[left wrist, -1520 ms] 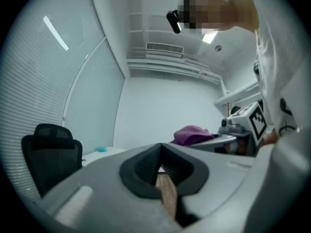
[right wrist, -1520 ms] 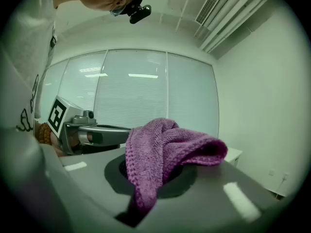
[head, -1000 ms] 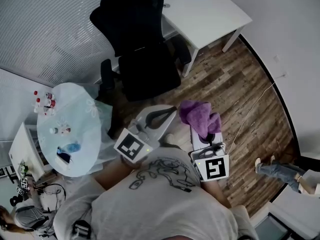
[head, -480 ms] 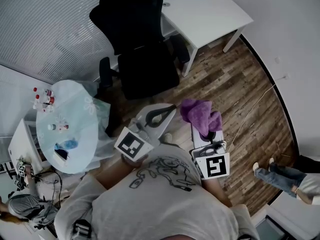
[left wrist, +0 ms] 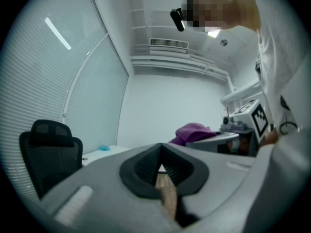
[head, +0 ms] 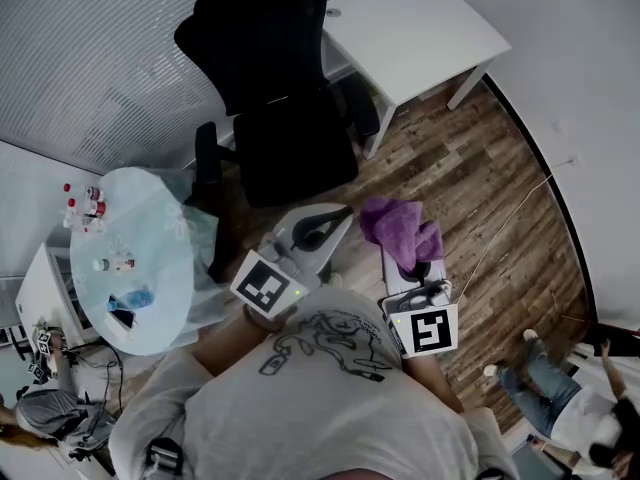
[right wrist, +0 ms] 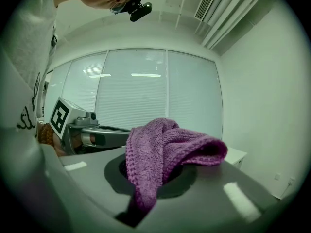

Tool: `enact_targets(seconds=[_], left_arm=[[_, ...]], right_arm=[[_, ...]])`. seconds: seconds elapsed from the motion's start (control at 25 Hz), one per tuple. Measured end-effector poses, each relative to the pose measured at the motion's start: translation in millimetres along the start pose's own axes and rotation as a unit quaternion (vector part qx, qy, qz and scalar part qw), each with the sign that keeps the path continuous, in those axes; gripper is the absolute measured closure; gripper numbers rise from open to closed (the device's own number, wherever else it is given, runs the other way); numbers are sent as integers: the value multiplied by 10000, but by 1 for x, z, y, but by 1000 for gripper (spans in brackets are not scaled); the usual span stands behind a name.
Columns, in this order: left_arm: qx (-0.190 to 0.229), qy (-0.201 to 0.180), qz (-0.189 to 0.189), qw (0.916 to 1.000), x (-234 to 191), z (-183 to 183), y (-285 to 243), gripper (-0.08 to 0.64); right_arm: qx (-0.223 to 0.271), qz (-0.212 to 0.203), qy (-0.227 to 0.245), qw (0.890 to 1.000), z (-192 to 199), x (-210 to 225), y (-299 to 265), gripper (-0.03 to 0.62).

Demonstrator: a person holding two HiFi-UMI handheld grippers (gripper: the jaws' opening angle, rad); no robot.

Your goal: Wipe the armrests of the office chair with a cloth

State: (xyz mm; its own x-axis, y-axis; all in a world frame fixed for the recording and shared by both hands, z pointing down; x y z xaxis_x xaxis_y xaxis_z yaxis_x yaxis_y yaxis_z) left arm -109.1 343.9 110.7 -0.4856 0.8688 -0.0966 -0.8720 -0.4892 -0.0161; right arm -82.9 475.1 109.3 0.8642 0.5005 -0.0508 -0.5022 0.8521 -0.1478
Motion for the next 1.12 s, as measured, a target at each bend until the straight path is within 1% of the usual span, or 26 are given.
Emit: enact_targets(seconds=[0.12,0.28,0.56,0.92,1.0,1.12], left_arm=[[38,-1,17,10000,-17,-1,-14,560],[6,61,0,10000,-47,-4,-33,560],[-50,88,49,9999,-119,-9,-63,560],[-77,89,203,9997,-221,-20,-99,560],[-77,91,224,9997,-241,-21,-105,560],[-76,105,215,9997,-267,-22,-113,560]], right_arm=[[-132,31,23,9999,-1,13,-18,561],[-57,-31,11,10000,-5,29,-49,561],[78,102,-141,9998,-17,58,-124,561],[27,206,27,9998,-34,91,-224,561],[111,285,-32,9995,-38,96,-243,561],[106,337,-51,9994,-39,104,-266,561]])
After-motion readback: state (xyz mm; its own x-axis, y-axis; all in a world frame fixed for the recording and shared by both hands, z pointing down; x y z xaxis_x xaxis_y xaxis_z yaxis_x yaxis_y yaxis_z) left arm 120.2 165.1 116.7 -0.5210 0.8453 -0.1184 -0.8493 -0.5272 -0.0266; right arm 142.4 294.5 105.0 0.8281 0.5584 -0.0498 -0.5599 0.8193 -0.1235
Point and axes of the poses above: the fingertips, and each gripper's own axes: y backward along the fingers, x to its right, z out of its underside, the point moved 6 cm from there along y, backward along the fingers, and after that the axes turned 1 degree about y, right-handed, at the moved point
